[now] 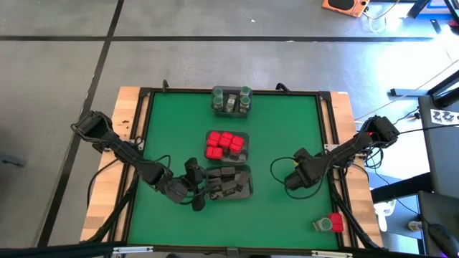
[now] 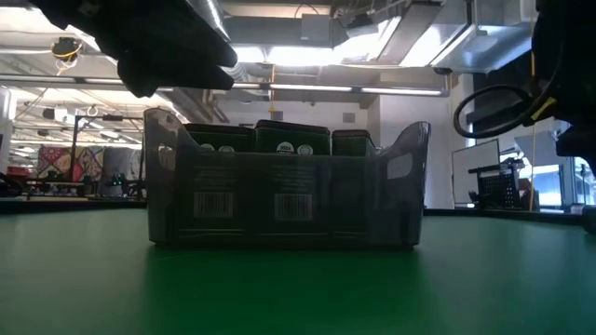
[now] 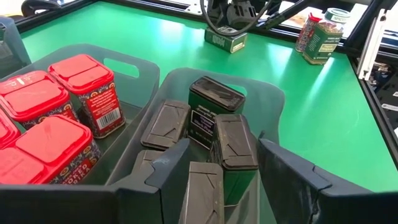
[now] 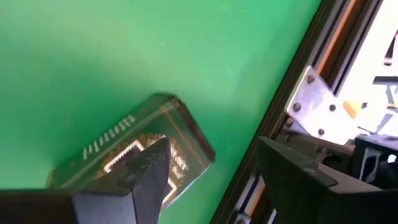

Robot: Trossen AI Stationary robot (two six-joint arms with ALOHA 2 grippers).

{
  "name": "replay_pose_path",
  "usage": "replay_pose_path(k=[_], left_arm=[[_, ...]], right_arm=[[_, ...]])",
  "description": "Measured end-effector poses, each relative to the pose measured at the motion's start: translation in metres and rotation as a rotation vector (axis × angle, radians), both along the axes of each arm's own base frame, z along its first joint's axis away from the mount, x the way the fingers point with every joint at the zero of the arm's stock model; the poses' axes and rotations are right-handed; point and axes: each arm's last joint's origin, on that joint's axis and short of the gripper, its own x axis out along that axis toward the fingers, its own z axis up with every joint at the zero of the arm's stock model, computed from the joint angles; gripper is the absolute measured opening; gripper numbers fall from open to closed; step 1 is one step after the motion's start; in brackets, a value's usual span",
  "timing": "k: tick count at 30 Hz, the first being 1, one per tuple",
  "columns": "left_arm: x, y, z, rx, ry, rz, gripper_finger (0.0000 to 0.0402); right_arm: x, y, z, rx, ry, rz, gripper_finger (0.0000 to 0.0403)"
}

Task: Sort spices by type
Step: Put the black seasoning can into the bottom gray bin

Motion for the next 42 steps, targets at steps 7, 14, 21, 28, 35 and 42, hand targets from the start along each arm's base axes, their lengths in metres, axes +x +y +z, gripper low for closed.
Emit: replay_pose_path(k=[7, 14, 21, 28, 35, 42], left_arm=[[0.0, 0.0, 0.0, 0.001, 0.0, -0.002, 0.0182], [0.0, 0.0, 0.0, 0.002, 0.001, -0.002, 0.0182], [0.0, 0.0, 0.0, 0.002, 0.001, -0.002, 0.0182], [0.0, 0.0, 0.0, 0.002, 0.001, -0.002, 0.0182], [0.0, 0.0, 0.0, 0.001, 0.0, -0.001, 0.0182], [0.0, 0.0, 0.0, -0.008, -0.002, 0.003, 0.0182]], right_arm=[[0.001, -0.001, 0.0, -0.029, -0.025, -0.043, 0.0279], [0.003, 0.0, -0.001, -0.021, -0.066, -0.092, 0.039], [0.011, 0.008, -0.005, -0.005, -0.195, -0.053, 0.0365], [0.012, 0.02, -0.006, -0.001, -0.289, -0.077, 0.0348], [0.013, 0.029, -0.008, 0.066, -0.324, -0.082, 0.0347], [0.017, 0.034, -0.02, 0.104, -0.252, -0.071, 0.0308]])
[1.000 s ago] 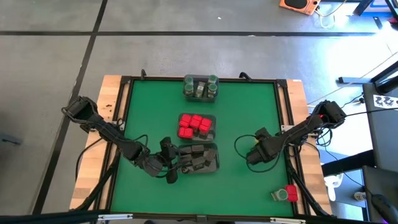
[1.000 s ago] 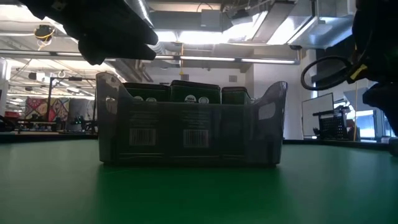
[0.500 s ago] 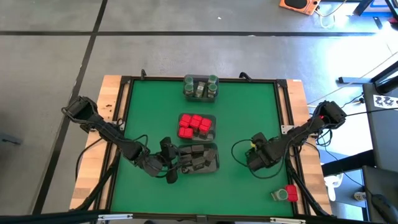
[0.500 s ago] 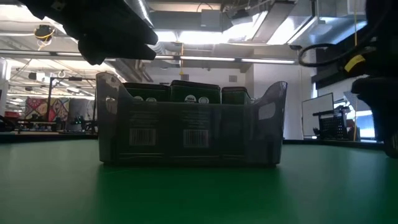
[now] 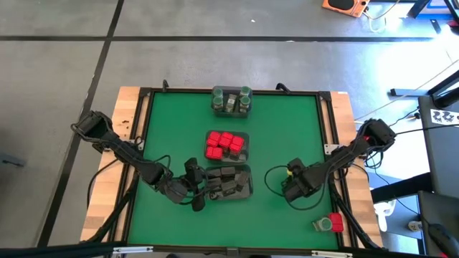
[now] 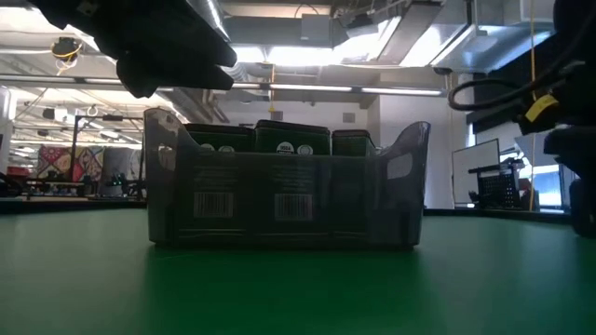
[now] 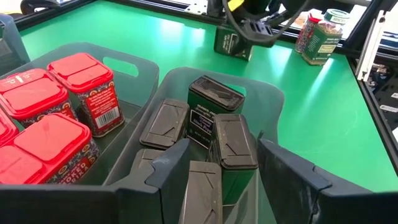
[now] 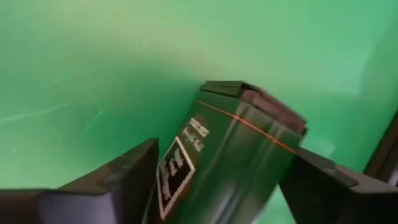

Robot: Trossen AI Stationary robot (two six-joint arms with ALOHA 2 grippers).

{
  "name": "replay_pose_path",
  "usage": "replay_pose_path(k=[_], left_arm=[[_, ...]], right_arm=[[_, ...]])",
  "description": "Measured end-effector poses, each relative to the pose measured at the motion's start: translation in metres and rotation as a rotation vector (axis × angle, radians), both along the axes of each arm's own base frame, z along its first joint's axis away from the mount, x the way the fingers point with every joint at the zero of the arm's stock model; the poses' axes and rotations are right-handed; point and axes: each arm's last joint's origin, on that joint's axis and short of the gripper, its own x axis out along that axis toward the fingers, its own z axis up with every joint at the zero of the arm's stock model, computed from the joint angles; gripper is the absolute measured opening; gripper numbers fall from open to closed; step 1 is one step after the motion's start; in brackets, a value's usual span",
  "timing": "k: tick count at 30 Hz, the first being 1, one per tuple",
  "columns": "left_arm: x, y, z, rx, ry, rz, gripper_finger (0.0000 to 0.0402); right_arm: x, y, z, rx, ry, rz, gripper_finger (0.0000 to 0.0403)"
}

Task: Sort spices by type
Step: Put the black seasoning can into the bottom gray bin

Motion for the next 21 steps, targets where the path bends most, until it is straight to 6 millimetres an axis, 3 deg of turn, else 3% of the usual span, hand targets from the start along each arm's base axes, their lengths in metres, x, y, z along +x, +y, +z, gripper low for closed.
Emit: replay_pose_path(k=[10, 15, 21], left_arm=[[0.003, 0.005, 0.0, 0.044, 0.009, -0.003, 0.0182], [0.005, 0.009, 0.0, -0.002, -0.004, 0.033, 0.0182], [0.007, 0.011, 0.001, 0.003, -0.007, 0.036, 0.0182]], right_arm=[[0.007, 0.002, -0.005, -0.029, -0.027, 0.193, 0.0115], [0.013, 0.009, 0.0, -0.035, -0.074, 0.304, 0.0114], [0.026, 0.032, 0.021, 0.007, -0.18, 0.508, 0.0114]])
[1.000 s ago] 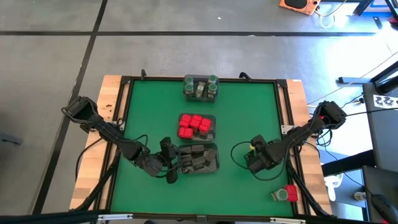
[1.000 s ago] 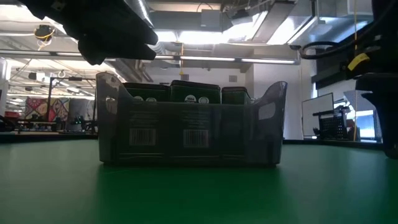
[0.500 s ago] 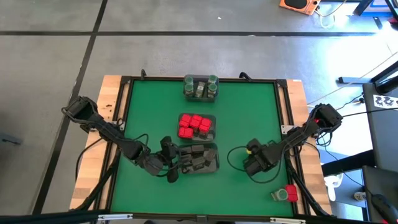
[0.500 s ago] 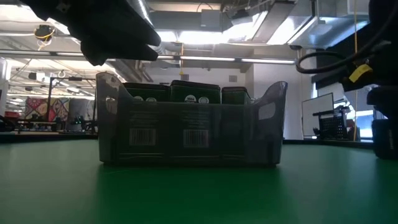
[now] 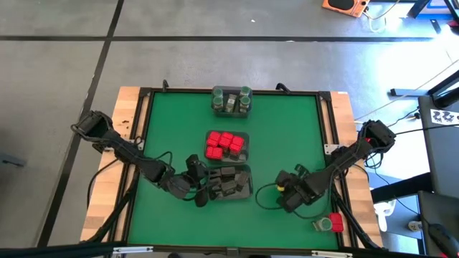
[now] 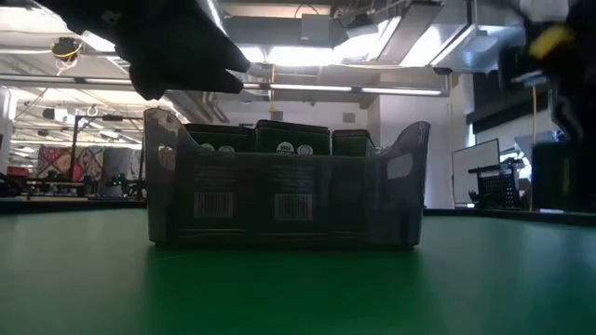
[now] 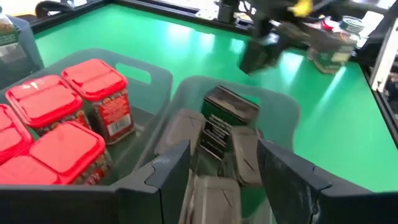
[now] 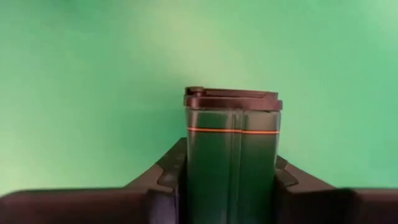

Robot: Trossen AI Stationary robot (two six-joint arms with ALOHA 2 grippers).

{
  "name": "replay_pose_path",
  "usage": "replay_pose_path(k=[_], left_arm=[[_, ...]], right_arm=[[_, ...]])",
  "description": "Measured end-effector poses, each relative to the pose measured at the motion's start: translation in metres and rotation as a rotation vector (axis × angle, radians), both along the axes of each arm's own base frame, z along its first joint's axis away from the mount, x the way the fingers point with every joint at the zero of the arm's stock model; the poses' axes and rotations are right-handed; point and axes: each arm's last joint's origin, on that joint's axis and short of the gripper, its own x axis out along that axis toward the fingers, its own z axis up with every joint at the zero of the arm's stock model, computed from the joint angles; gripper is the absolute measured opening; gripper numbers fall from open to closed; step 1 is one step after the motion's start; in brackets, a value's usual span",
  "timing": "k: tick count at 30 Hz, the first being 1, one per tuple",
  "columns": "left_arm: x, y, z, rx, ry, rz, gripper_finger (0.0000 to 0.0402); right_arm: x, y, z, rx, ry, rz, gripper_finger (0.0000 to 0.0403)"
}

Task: Sort spices by type
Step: Put the black seasoning can into the bottom gray bin

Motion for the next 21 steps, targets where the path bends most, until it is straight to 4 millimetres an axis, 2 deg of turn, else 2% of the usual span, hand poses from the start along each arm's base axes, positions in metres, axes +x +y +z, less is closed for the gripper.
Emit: replay_pose_path(k=[8, 15, 17, 21], left_arm=[[0.004, 0.008, 0.001, -0.025, -0.017, 0.038, 0.0183], [0.006, 0.006, 0.004, -0.072, -0.041, 0.002, 0.0187], [0.008, 0.007, 0.004, -0.079, -0.045, 0.001, 0.0204], [0.011, 0.013, 0.005, -0.088, -0.046, -0.014, 0.0264]], right_arm=[[0.019, 0.033, 0.007, 0.065, -0.344, 0.296, 0.0116], [0.027, 0.041, 0.007, 0.056, -0.531, 0.39, 0.0118], [0.029, 0.042, 0.009, 0.038, -0.558, 0.418, 0.0118], [0.033, 0.041, 0.012, -0.007, -0.601, 0.447, 0.0116]])
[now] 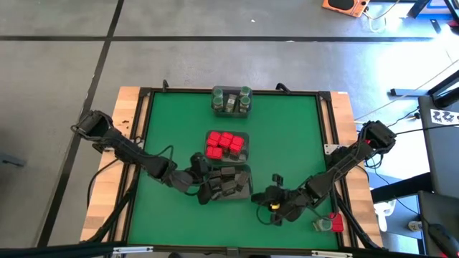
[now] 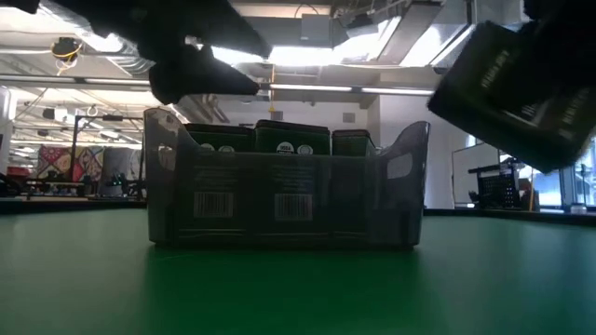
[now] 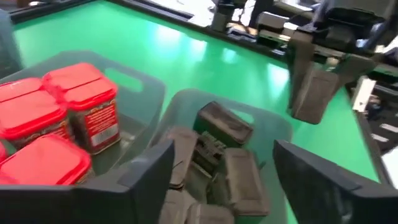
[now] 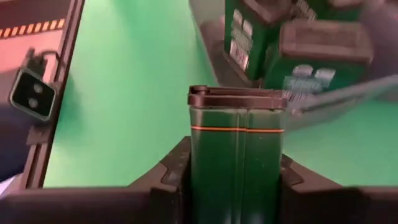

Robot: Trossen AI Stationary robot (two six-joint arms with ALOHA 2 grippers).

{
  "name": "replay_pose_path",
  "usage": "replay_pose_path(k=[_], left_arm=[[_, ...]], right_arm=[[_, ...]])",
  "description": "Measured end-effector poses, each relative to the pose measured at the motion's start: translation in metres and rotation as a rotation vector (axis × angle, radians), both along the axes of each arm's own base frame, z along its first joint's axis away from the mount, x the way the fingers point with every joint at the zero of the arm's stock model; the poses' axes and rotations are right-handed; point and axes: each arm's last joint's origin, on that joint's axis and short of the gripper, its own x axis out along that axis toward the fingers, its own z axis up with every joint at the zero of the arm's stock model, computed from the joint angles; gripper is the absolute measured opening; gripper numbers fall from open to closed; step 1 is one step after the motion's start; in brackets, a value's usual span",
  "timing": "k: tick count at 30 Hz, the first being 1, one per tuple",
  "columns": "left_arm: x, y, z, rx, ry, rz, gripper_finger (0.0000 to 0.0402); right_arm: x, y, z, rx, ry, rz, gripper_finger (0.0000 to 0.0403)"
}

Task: Sort spices by type
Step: Put the black seasoning can into the bottom gray bin

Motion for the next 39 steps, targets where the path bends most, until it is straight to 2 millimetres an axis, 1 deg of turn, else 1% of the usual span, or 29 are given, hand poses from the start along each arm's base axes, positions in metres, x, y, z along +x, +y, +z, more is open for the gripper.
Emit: replay_pose_path(k=[3, 5, 11, 15, 17, 19, 24, 28, 35, 37, 39], left_arm=[[0.002, -0.001, 0.003, -0.003, -0.026, -0.039, 0.03], [0.002, -0.005, 0.006, -0.007, -0.059, -0.058, 0.0311], [-0.001, -0.023, 0.011, -0.017, -0.12, -0.16, 0.0317], [0.003, -0.038, 0.008, -0.012, -0.17, -0.201, 0.0317], [0.013, -0.046, 0.006, 0.001, -0.181, -0.214, 0.0317], [0.024, -0.054, 0.001, 0.04, -0.156, -0.226, 0.0317], [0.056, -0.073, -0.001, 0.12, -0.12, -0.26, 0.0311], [0.069, -0.073, -0.004, 0.164, -0.054, -0.252, 0.03], [0.076, -0.062, -0.003, 0.121, -0.047, -0.215, 0.0295], [0.076, -0.062, -0.003, 0.11, -0.042, -0.239, 0.0288], [0.076, -0.063, -0.004, 0.098, -0.039, -0.275, 0.0272]], right_arm=[[0.005, 0.003, 0.001, -0.028, -0.06, 0.009, 0.0116], [0.007, 0.005, -0.001, -0.04, -0.076, 0.026, 0.0118], [0.018, 0.014, -0.009, -0.059, -0.161, 0.052, 0.0117], [0.029, 0.018, -0.017, -0.076, -0.235, 0.056, 0.0119], [0.034, 0.018, -0.02, -0.067, -0.262, 0.046, 0.0119], [0.039, 0.014, -0.02, -0.067, -0.28, 0.033, 0.0118], [0.045, 0.01, -0.017, -0.075, -0.317, 0.022, 0.0119], [0.045, 0.013, -0.015, -0.069, -0.342, 0.05, 0.0119], [0.047, 0.013, -0.012, -0.046, -0.368, 0.061, 0.0121], [0.047, 0.014, -0.01, -0.048, -0.382, 0.07, 0.0121], [0.048, 0.014, -0.008, -0.042, -0.399, 0.071, 0.0122]])
